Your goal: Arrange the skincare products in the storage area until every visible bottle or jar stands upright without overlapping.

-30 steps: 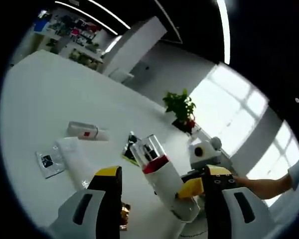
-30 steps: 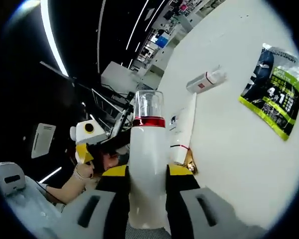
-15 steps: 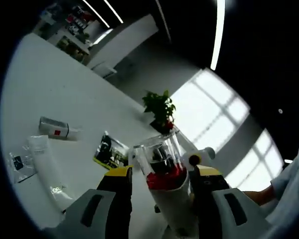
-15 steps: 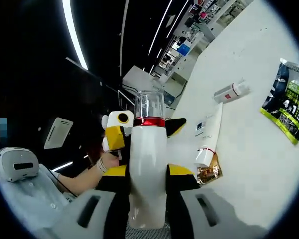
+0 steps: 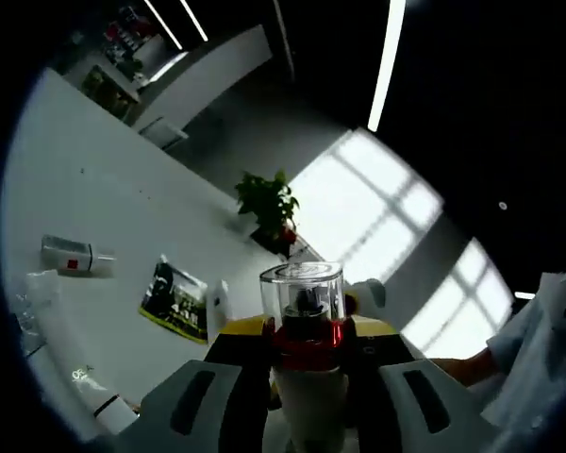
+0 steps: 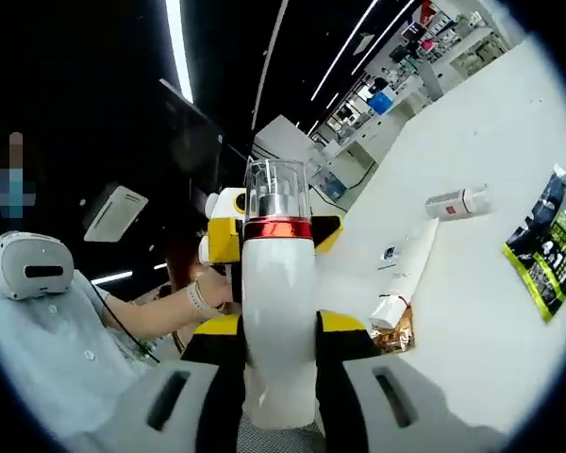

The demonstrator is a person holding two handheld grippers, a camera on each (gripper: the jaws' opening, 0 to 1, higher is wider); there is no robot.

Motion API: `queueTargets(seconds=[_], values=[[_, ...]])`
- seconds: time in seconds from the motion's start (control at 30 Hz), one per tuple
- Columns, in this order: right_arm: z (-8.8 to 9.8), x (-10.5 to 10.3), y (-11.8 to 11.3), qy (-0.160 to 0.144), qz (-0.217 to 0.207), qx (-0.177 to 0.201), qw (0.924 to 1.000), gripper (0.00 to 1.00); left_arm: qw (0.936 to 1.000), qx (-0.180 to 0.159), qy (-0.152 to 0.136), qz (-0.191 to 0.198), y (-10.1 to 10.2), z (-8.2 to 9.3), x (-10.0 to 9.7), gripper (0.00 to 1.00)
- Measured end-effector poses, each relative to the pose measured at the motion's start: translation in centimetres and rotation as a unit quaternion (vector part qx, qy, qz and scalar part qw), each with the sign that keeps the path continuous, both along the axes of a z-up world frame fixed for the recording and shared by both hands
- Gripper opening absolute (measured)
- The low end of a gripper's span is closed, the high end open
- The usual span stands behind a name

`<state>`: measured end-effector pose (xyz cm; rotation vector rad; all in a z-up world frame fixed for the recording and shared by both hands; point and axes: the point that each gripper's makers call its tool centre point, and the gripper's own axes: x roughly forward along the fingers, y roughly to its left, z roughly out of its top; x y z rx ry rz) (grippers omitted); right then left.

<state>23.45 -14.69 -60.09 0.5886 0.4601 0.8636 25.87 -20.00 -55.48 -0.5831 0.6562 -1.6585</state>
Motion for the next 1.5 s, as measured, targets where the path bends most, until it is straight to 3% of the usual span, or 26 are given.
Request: queueTargets(seconds=[0.3, 0.43, 0.57, 0.7, 0.87, 0.93, 1.07, 1.3, 1.5], values=[[-1.6, 0.7, -1.2, -0.032, 0.001, -0.102, 0.9943, 0.29, 0.9957, 0.028, -0.088, 0.008, -1.2, -0.6, -0.3, 0.26], [-2.9, 1.0, -1.7, -0.044, 0.006, -0.176, 0.9835, 0.30, 0.9851, 0.044, -0.166, -0.006, -1.8, -1.2, -0.7, 0.26], [-3.7, 1.6, -2.0, -0.046, -0.005, -0.200, 0.9788, 0.31, 0.9790, 0.064, -0.193, 0.000, -2.3, -1.9, -0.3, 0.26], [-4.8, 2.5, -3.1, -0.068, -0.015, -0.254, 0.9648, 0.31, 0.9678, 0.079, -0.239, 0.008, -2.8, -2.6, -0.1, 0.26], [-5.8, 3.3, -4.1, -0.086, -0.022, -0.283, 0.9551, 0.31, 0.9569, 0.093, -0.274, 0.025, -3.3, -3.4, 0.2, 0.27], [-6.3, 3.7, -4.7, -0.096, -0.023, -0.303, 0.9480, 0.31, 0.9497, 0.098, -0.296, 0.028, -3.5, -3.8, 0.2, 0.27], [-7.3, 4.2, -5.3, -0.113, -0.019, -0.324, 0.9393, 0.31, 0.9405, 0.119, -0.316, 0.039, -3.8, -4.8, 0.3, 0.27], [-8.0, 4.7, -5.3, -0.143, -0.011, -0.305, 0.9414, 0.30, 0.9286, 0.135, -0.342, 0.049, -3.9, -5.5, 0.9, 0.27], [-9.1, 4.7, -5.0, -0.149, 0.018, -0.311, 0.9387, 0.30, 0.9246, 0.148, -0.347, 0.053, -3.6, -6.8, 0.9, 0.27]])
